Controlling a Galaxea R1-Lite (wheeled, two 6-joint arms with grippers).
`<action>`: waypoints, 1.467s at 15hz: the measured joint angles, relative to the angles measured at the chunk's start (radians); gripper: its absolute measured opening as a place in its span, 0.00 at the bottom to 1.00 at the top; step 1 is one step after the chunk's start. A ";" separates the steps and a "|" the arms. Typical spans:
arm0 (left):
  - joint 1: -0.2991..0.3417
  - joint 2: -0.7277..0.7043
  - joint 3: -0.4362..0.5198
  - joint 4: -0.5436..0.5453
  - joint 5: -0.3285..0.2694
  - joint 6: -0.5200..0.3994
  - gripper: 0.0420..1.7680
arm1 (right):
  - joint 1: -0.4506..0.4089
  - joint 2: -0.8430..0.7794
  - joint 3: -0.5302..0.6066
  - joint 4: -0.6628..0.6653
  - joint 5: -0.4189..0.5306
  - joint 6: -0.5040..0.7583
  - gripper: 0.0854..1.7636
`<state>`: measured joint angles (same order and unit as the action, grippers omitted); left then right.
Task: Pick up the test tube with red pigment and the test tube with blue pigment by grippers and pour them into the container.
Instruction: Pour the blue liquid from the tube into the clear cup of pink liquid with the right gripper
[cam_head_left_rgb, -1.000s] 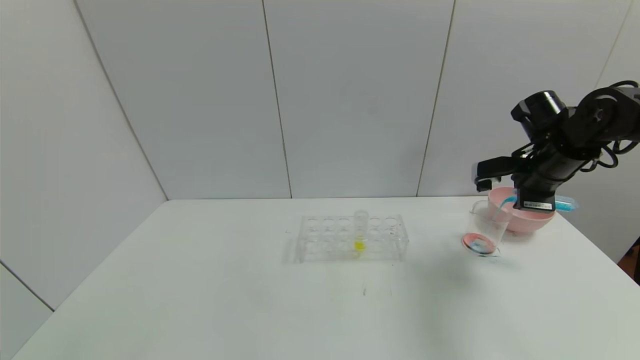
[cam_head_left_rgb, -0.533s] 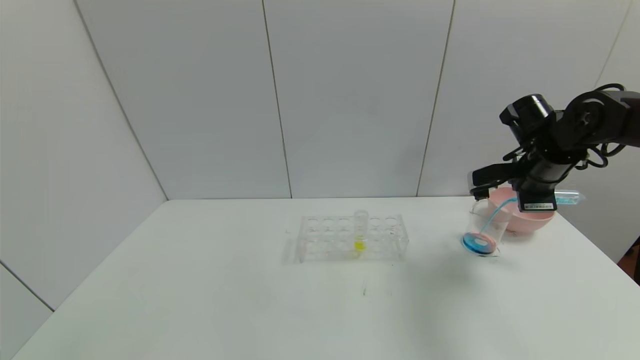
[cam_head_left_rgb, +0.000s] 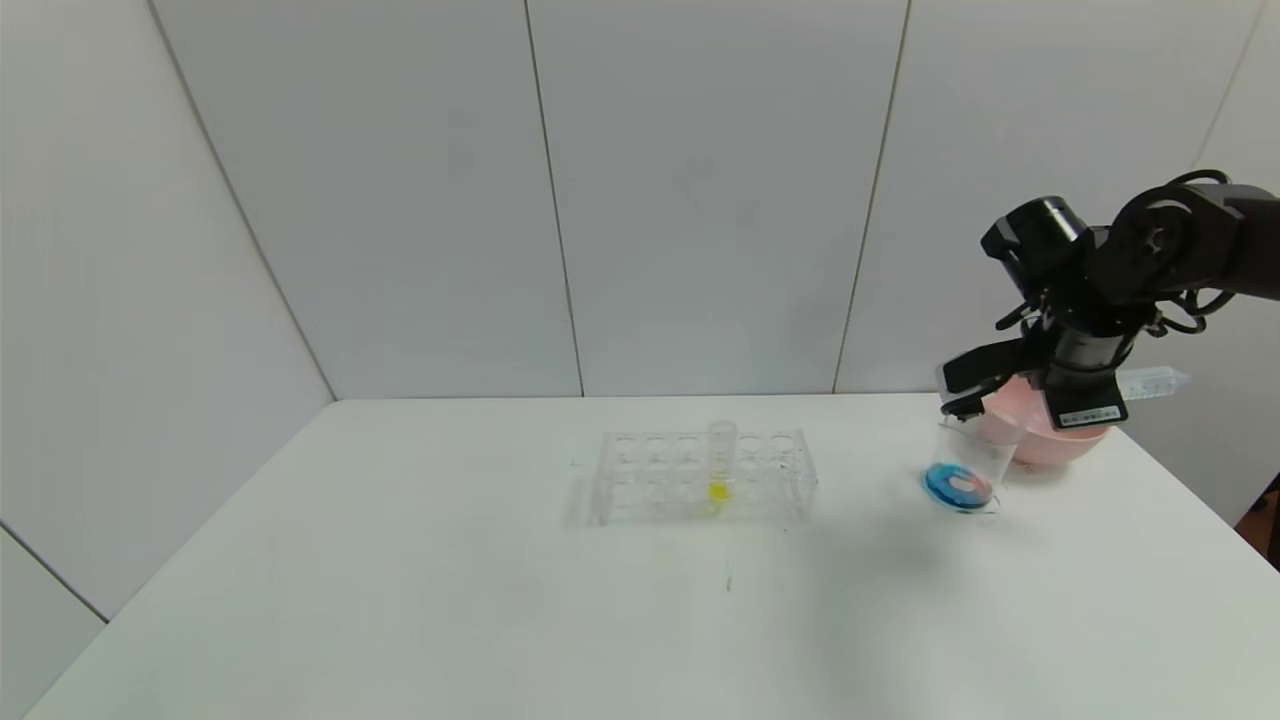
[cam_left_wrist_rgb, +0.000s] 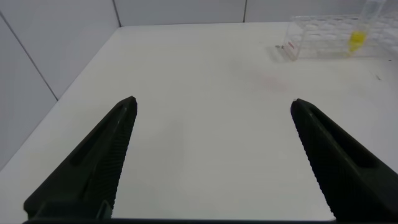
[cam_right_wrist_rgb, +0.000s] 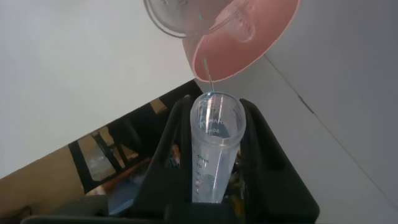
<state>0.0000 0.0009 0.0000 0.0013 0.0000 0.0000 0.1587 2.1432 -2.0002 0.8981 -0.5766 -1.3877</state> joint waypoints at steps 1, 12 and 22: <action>0.000 0.000 0.000 -0.001 0.000 0.000 1.00 | 0.004 0.001 0.000 0.019 -0.001 -0.001 0.25; 0.000 0.000 0.000 -0.001 0.000 0.000 1.00 | 0.015 0.003 0.000 0.024 0.006 0.007 0.25; 0.000 0.000 0.000 0.000 0.000 0.000 1.00 | -0.194 -0.042 0.005 -0.249 0.793 0.333 0.25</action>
<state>0.0000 0.0009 0.0000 0.0009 0.0000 0.0000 -0.0349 2.1009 -1.9955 0.6496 0.2160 -1.0547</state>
